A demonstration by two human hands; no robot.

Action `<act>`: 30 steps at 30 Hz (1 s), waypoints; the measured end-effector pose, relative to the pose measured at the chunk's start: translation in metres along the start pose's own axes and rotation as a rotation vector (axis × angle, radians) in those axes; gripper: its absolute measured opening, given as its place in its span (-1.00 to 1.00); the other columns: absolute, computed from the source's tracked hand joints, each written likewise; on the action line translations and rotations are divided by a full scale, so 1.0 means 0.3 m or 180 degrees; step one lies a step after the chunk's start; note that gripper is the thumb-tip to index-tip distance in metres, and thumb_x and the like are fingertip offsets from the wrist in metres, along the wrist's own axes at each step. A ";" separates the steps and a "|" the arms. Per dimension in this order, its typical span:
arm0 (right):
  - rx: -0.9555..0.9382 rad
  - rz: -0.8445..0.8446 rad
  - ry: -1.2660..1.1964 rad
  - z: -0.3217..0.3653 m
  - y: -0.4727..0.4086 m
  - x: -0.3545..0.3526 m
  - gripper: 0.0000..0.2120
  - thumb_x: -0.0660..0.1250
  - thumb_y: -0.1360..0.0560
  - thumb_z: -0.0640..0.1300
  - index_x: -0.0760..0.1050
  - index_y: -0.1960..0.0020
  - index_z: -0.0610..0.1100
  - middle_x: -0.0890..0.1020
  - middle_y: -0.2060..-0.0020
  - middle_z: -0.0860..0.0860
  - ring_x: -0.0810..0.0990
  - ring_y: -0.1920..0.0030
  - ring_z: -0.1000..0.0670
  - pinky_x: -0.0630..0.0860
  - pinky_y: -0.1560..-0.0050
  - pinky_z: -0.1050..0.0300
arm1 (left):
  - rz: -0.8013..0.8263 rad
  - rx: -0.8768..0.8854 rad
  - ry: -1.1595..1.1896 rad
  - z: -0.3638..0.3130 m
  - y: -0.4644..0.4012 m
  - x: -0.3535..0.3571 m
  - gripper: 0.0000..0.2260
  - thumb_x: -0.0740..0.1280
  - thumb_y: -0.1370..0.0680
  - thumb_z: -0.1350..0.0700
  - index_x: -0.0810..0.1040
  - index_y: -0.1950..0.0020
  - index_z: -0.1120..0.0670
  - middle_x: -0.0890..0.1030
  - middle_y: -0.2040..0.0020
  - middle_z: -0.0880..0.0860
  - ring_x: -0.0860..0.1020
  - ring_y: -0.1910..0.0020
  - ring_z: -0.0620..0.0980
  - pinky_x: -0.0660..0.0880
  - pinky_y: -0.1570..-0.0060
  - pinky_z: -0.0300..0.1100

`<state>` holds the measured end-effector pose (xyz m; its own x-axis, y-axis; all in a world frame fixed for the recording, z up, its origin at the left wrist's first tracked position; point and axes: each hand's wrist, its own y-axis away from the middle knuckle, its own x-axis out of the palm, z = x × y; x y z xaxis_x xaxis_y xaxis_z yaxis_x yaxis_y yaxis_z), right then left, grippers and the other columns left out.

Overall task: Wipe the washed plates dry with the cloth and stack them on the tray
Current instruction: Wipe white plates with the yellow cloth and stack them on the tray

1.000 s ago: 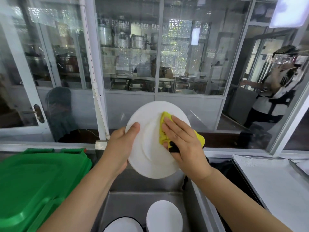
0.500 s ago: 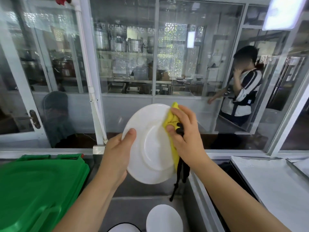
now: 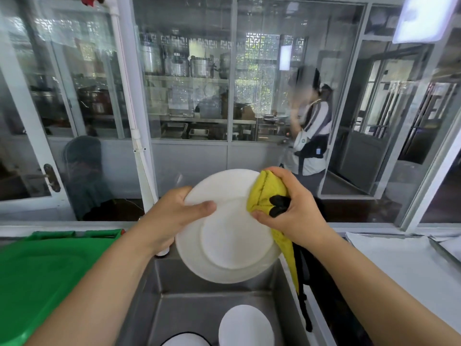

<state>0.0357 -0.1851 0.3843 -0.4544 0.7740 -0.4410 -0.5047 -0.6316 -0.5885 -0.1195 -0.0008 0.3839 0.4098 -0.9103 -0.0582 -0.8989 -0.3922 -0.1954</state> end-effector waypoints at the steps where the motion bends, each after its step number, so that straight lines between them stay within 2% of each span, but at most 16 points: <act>1: -0.0064 0.0041 0.0208 0.005 -0.001 -0.004 -0.32 0.60 -0.25 -0.12 0.38 -0.30 0.02 0.52 -0.12 0.09 0.52 -0.12 0.07 0.48 -0.18 0.06 | 0.0019 0.0010 -0.0185 -0.005 -0.006 0.005 -0.53 0.58 -0.08 -0.26 0.69 0.10 -0.10 0.71 0.07 0.06 0.68 0.08 0.07 0.61 0.13 -0.09; 3: -0.0260 0.0131 0.0695 0.016 -0.009 -0.014 -0.26 0.58 -0.27 -0.01 0.34 -0.36 0.01 0.47 -0.17 0.11 0.45 -0.16 0.11 0.45 -0.19 0.07 | 0.0015 0.0066 -0.0350 -0.006 -0.011 0.015 -0.46 0.54 -0.04 -0.38 0.69 0.11 -0.12 0.72 0.09 0.04 0.69 0.10 0.06 0.62 0.10 -0.07; 4: -0.0431 0.0210 0.0969 0.026 -0.015 -0.016 -0.24 0.56 -0.27 0.04 0.32 -0.38 0.02 0.45 -0.17 0.10 0.44 -0.16 0.10 0.47 -0.16 0.04 | -0.0030 0.0093 -0.0368 -0.005 -0.010 0.020 -0.48 0.54 -0.06 -0.37 0.69 0.12 -0.11 0.72 0.11 0.05 0.69 0.12 0.05 0.62 0.10 -0.07; 8: -0.1554 0.0489 0.2309 0.060 -0.059 0.021 -0.21 0.49 -0.30 0.19 0.33 -0.44 -0.04 0.49 -0.15 -0.05 0.46 -0.10 -0.12 0.49 -0.02 -0.12 | -0.0133 0.0091 -0.0631 0.002 -0.013 0.069 -0.84 0.50 -0.38 -0.10 0.69 0.16 -0.04 0.71 0.19 0.04 0.68 0.23 -0.02 0.58 0.26 -0.23; 9: -0.1753 0.0489 0.2595 0.066 -0.070 0.032 -0.21 0.47 -0.31 0.22 0.33 -0.44 -0.03 0.50 -0.15 -0.06 0.46 -0.09 -0.13 0.48 0.00 -0.12 | -0.0164 0.0080 -0.0624 0.004 -0.011 0.082 -0.87 0.46 -0.42 -0.04 0.69 0.16 0.01 0.71 0.20 0.05 0.67 0.24 -0.04 0.56 0.29 -0.27; 11: -0.1891 0.0488 0.2829 0.068 -0.088 0.035 -0.21 0.43 -0.32 0.27 0.32 -0.45 0.00 0.50 -0.17 -0.05 0.45 -0.08 -0.13 0.47 0.02 -0.10 | -0.0254 0.0074 -0.0428 0.005 -0.004 0.096 -0.79 0.42 -0.40 -0.02 0.67 0.09 0.09 0.71 0.18 0.10 0.67 0.22 -0.02 0.55 0.26 -0.25; 13: -0.1746 0.0511 0.2533 0.054 -0.093 0.026 -0.22 0.43 -0.34 0.25 0.30 -0.46 0.00 0.49 -0.19 -0.06 0.45 -0.10 -0.13 0.47 -0.01 -0.11 | -0.0298 0.0051 -0.0188 0.007 0.004 0.097 -0.67 0.41 -0.34 -0.04 0.65 0.01 0.15 0.71 0.13 0.13 0.67 0.18 0.04 0.58 0.18 -0.15; 16: -0.1224 0.0308 0.1631 0.006 -0.071 0.027 -0.25 0.49 -0.37 0.11 0.30 -0.46 -0.05 0.47 -0.17 -0.08 0.43 -0.14 -0.13 0.43 -0.15 -0.09 | -0.0523 -0.0011 0.0132 0.019 0.013 0.083 -0.68 0.45 -0.28 -0.06 0.68 0.07 0.09 0.71 0.13 0.12 0.68 0.17 0.08 0.62 0.21 -0.12; 18: -0.0767 0.0085 0.0994 -0.028 -0.048 0.040 -0.26 0.51 -0.38 0.00 0.27 -0.47 -0.02 0.44 -0.13 -0.03 0.43 -0.14 -0.06 0.41 -0.22 0.08 | -0.0696 0.0015 0.0346 0.031 0.018 0.077 -0.69 0.47 -0.23 -0.10 0.71 0.12 0.02 0.71 0.12 0.10 0.69 0.17 0.08 0.62 0.26 -0.13; 21: -0.0134 -0.0326 0.0107 -0.070 -0.008 0.071 -0.30 0.51 -0.39 -0.06 0.24 -0.42 0.14 0.43 -0.08 0.10 0.46 -0.07 0.23 0.37 -0.11 0.42 | -0.1023 0.0141 0.0529 0.054 0.024 0.064 -0.69 0.44 -0.20 -0.21 0.70 0.13 -0.13 0.72 0.10 0.01 0.69 0.15 0.02 0.59 0.24 -0.12; 23: 0.0260 -0.0557 -0.0513 -0.093 0.021 0.092 -0.35 0.52 -0.38 -0.10 0.29 -0.34 0.20 0.52 -0.10 0.14 0.50 -0.09 0.25 0.43 -0.12 0.38 | -0.1167 0.0161 0.0519 0.068 0.025 0.060 -0.69 0.41 -0.19 -0.25 0.69 0.14 -0.19 0.71 0.11 -0.05 0.68 0.16 -0.03 0.57 0.23 -0.14; 25: 0.0475 -0.0581 -0.0922 -0.111 0.041 0.097 -0.43 0.53 -0.36 -0.15 0.38 -0.24 0.22 0.61 0.00 0.17 0.59 -0.03 0.18 0.52 -0.02 0.30 | -0.1094 0.0085 0.0517 0.080 0.028 0.058 -0.71 0.41 -0.22 -0.21 0.69 0.14 -0.14 0.71 0.11 -0.03 0.68 0.16 -0.02 0.57 0.23 -0.13; 27: 0.0451 -0.0485 -0.0965 -0.118 0.044 0.080 -0.45 0.55 -0.33 -0.21 0.41 -0.17 0.17 0.63 0.07 0.11 0.62 0.05 0.12 0.54 0.07 0.28 | -0.0871 -0.0074 0.0565 0.081 0.030 0.041 -0.72 0.49 -0.26 -0.09 0.68 0.08 -0.04 0.71 0.12 0.03 0.68 0.18 0.01 0.59 0.30 -0.13; 28: 0.0419 -0.0399 -0.0942 -0.116 0.040 0.068 -0.44 0.56 -0.32 -0.22 0.41 -0.18 0.13 0.63 0.07 0.06 0.63 0.06 0.09 0.55 0.06 0.26 | -0.0679 -0.0175 0.0549 0.076 0.029 0.026 -0.67 0.57 -0.26 0.00 0.66 0.02 0.02 0.71 0.11 0.06 0.69 0.17 0.04 0.60 0.31 -0.13; 30: 0.0327 -0.0154 -0.0719 -0.101 0.028 0.047 -0.41 0.59 -0.28 -0.20 0.41 -0.20 0.08 0.63 0.04 0.02 0.63 0.02 0.05 0.56 -0.01 0.22 | -0.0162 -0.0364 0.0284 0.056 0.024 0.001 -0.58 0.57 -0.23 0.08 0.64 -0.06 0.09 0.70 0.05 0.12 0.68 0.09 0.10 0.62 0.22 -0.07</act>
<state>0.0474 -0.1781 0.3526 -0.5745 0.7811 -0.2446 -0.5966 -0.6042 -0.5283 -0.1234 -0.0018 0.3661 0.4444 -0.8950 0.0372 -0.8912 -0.4460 -0.0828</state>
